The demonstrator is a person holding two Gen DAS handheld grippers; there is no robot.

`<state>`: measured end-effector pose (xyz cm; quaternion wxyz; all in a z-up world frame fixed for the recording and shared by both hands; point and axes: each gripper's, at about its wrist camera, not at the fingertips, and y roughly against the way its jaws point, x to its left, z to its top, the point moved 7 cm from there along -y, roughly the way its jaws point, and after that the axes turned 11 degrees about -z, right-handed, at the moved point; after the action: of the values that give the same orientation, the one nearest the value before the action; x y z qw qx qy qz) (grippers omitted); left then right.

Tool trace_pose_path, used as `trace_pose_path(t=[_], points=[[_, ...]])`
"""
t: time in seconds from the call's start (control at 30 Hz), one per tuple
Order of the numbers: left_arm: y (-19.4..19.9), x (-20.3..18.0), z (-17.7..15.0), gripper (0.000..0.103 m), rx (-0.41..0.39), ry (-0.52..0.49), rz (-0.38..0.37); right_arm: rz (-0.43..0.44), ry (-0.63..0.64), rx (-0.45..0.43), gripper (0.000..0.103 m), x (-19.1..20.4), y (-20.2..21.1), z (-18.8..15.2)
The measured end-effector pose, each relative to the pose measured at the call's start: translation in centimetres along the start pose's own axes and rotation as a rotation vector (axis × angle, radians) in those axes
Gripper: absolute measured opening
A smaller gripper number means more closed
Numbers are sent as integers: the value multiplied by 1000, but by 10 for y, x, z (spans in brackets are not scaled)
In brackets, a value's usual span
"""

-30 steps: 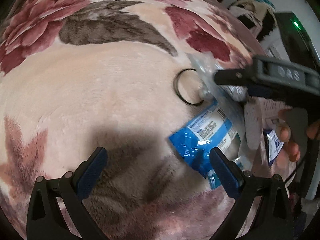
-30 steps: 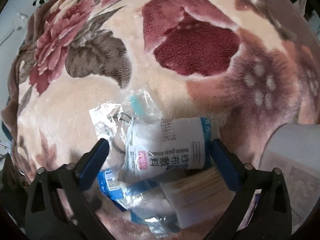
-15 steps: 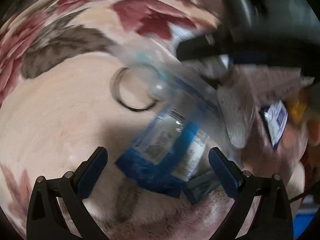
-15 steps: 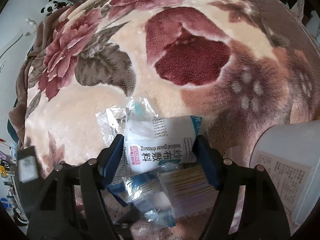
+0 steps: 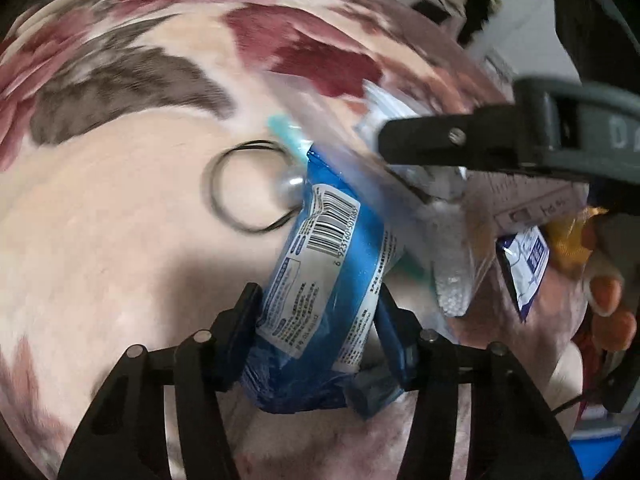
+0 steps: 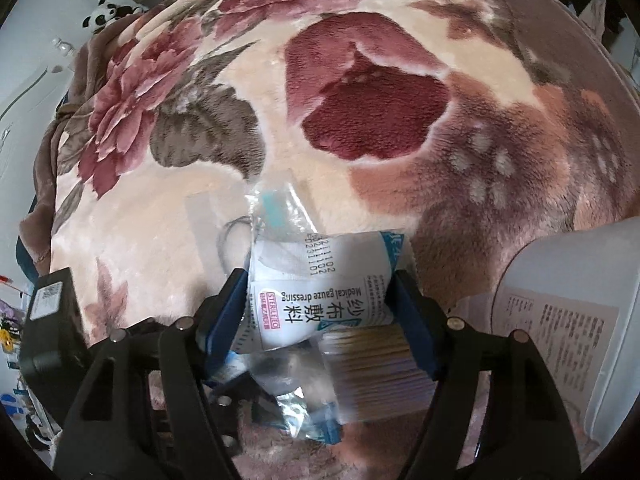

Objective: Organize soft objects
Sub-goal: 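Grasp the blue wipes pack with the left tool while the right tool grasps the white gauze pack, then carry the wipes pack and gauze pack with both tools over the yellow basket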

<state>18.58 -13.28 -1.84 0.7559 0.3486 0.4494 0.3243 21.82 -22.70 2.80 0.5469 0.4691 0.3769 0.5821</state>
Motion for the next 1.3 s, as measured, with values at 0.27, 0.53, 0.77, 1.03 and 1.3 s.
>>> trace_pose_path(t=[0.27,0.53,0.77,1.03,1.3], points=[[56,61,-31,57,-152,224,99,30,50,-13,73,32,7,-14],[85,112,-60,59,-206,399,187,58,169,-1,73,79,9,-40],[93,127,-68,67,-210,438,154,81,403,41,80,122,-4,-71],[100,130,-71,68,-208,440,144,188,234,73,97,107,5,-73],[107,130,-71,68,-231,446,145,348,-65,230,89,94,4,-104]])
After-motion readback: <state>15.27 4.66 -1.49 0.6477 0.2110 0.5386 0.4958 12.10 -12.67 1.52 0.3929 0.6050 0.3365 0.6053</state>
